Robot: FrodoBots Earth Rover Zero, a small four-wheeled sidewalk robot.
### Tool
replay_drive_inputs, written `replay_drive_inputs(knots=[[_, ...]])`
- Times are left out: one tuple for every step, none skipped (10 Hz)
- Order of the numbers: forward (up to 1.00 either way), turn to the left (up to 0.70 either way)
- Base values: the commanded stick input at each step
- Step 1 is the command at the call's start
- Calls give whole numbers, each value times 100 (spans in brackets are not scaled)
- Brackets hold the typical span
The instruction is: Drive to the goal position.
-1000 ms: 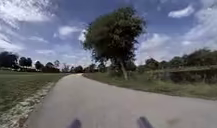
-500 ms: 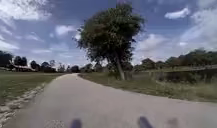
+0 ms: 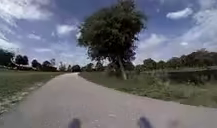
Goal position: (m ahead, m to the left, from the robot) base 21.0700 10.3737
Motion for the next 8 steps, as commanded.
replay_drive_inputs(knots=[[69, 34], [69, 15], [69, 3], [69, 3], [69, 3], [69, 3], [69, 26], [69, 34]])
